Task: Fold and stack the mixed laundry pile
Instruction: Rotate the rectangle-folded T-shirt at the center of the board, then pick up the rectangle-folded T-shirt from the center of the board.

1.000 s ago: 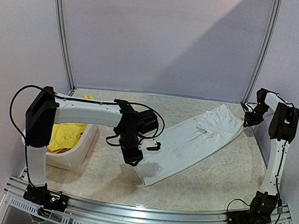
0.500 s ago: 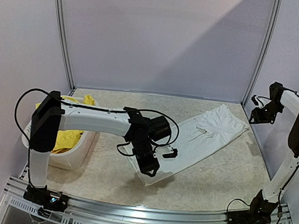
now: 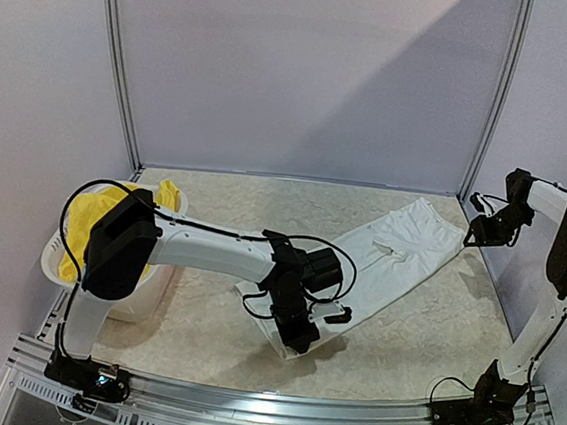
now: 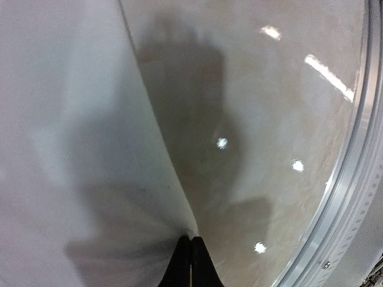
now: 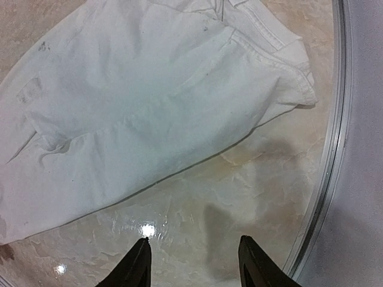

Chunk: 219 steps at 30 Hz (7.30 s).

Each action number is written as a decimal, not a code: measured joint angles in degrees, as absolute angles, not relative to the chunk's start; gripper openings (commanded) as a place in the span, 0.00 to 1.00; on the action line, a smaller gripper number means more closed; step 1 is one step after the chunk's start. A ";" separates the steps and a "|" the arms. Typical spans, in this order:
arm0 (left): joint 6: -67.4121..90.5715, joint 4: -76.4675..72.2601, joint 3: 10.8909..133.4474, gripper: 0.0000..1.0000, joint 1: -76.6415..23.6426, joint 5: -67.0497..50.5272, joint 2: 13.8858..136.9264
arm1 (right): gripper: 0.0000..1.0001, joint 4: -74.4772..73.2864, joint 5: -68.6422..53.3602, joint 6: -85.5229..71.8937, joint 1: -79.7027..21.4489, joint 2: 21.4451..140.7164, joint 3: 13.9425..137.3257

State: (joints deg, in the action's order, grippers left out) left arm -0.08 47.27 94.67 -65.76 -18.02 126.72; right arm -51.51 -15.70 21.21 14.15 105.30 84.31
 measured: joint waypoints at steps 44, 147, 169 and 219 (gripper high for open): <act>21.65 35.33 83.88 0.46 -44.62 -12.58 118.19 | 0.55 -51.59 -6.92 19.77 -7.92 127.35 104.88; 12.86 46.24 103.00 0.50 -70.96 -8.56 125.71 | 0.67 -47.86 -27.83 -7.35 -5.34 140.25 119.83; 20.78 44.99 131.24 0.00 -71.99 -14.28 149.32 | 0.69 -54.15 -25.96 6.02 2.24 99.15 87.61; 53.32 21.58 48.60 0.41 -62.65 -5.87 94.39 | 0.50 -22.02 10.50 50.00 -81.49 77.89 34.54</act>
